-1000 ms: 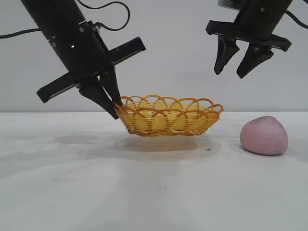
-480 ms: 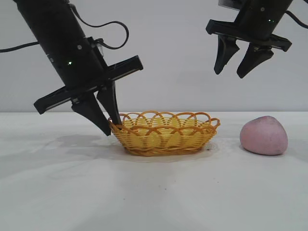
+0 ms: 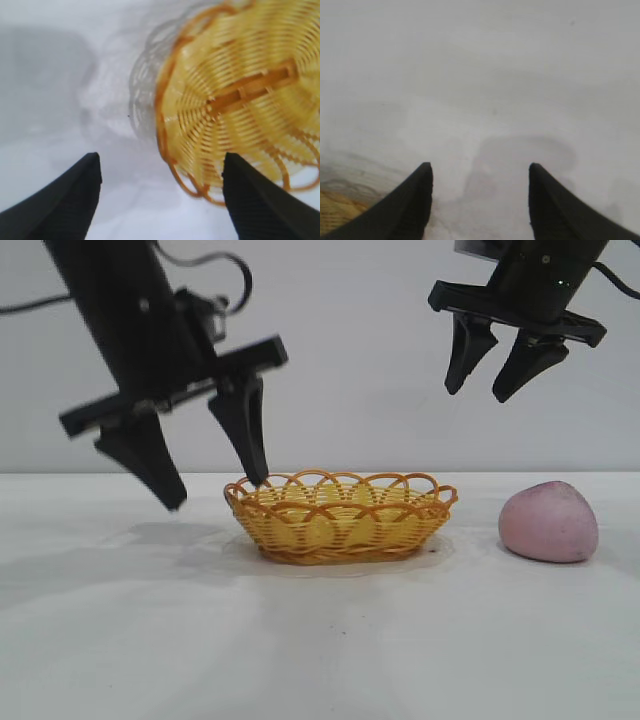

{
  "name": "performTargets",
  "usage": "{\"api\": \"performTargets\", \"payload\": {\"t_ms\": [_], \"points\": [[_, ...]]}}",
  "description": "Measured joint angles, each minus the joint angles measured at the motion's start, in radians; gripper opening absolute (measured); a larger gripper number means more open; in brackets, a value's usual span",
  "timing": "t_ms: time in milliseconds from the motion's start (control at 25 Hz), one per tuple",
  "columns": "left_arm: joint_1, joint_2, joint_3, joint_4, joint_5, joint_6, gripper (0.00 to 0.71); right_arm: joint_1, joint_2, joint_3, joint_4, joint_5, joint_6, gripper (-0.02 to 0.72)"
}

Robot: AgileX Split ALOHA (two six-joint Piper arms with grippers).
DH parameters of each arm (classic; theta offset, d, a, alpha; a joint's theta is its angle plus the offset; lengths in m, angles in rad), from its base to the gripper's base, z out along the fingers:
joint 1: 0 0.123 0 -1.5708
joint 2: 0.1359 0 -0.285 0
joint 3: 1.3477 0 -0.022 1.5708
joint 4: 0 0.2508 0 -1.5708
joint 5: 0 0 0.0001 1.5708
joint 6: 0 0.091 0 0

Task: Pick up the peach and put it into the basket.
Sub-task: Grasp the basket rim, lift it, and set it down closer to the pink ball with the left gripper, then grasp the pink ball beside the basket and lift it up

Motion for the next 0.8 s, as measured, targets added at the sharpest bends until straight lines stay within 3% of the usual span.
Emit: {"api": "performTargets", "payload": {"t_ms": [200, 400, 520, 800], "points": [[0.000, -0.004, -0.153, 0.252, 0.266, 0.001, 0.463, 0.000, 0.000, 0.000, 0.000, 0.002, 0.000, 0.362], [0.025, -0.004, -0.222, 0.442, 0.350, 0.006, 0.463, 0.000, 0.000, 0.000, 0.002, 0.010, 0.000, 0.362], [0.088, -0.004, -0.222, 0.451, 0.369, 0.026, 0.463, 0.000, 0.000, 0.000, 0.002, 0.016, 0.000, 0.362], [0.302, -0.004, -0.222, 0.373, 0.453, 0.080, 0.463, 0.000, 0.000, 0.000, 0.002, 0.026, 0.000, 0.362]]}}
